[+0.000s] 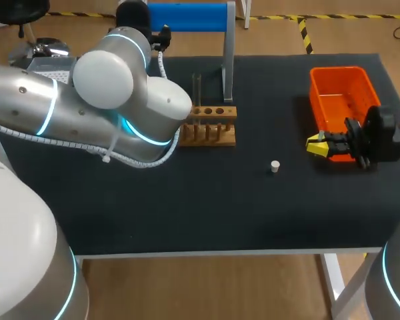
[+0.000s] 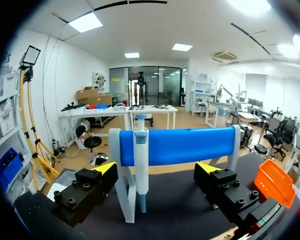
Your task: Invert the test tube, pick up the pipette, mount the tip to pipette, aspirate from beaker and dispense into the tube, eject the tip, return the pipette, and cap with the stopper.
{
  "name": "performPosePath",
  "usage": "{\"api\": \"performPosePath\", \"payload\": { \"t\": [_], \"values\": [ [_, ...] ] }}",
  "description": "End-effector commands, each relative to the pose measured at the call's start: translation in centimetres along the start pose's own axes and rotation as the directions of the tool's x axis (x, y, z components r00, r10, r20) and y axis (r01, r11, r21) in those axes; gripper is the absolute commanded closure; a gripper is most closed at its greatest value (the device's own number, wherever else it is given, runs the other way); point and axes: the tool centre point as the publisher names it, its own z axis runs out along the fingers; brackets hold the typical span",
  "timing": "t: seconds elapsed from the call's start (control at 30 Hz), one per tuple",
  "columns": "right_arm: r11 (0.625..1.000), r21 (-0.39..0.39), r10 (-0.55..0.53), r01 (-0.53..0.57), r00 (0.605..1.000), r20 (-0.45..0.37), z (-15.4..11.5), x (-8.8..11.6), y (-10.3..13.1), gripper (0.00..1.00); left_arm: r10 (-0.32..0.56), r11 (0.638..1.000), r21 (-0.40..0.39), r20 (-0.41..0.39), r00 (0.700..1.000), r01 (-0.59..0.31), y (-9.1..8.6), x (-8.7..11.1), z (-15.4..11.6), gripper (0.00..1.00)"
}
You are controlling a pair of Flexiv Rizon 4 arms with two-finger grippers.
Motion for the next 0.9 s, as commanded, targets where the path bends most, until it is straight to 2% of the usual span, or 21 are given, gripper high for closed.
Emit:
{"api": "performPosePath", "payload": {
  "t": [0.03,0.07,0.1,0.43,0.57,0.9],
  "values": [
    [1.000,0.000,-0.001,0.001,1.000,0.000,-0.1,0.1,0.0,1.00,0.005,1.000,0.000,0.007,1.000,-0.005,0.1,0.5,1.4,0.13],
    [1.000,0.000,-0.001,0.001,1.000,0.000,-0.1,0.1,0.0,1.00,0.007,1.000,-0.001,0.007,1.000,-0.007,0.0,0.6,1.5,0.35],
    [1.000,0.000,-0.001,0.001,1.000,0.000,-0.1,0.1,0.0,1.00,0.007,1.000,-0.002,0.006,1.000,-0.007,0.0,0.6,1.8,0.37],
    [1.000,0.000,-0.001,0.001,1.000,0.000,-0.1,0.1,0.0,1.00,0.004,1.000,0.002,0.013,1.000,-0.004,-0.5,0.2,3.7,0.31],
    [1.000,0.000,-0.001,0.001,1.000,0.000,-0.1,0.1,0.0,1.00,0.015,1.000,0.004,0.019,1.000,-0.015,-0.6,-0.1,4.3,0.19],
    [1.000,0.000,-0.001,0.001,1.000,0.000,-0.1,0.1,0.0,1.00,0.036,0.999,0.006,0.028,0.999,-0.036,-0.8,-0.9,5.8,0.23]
  ]
}}
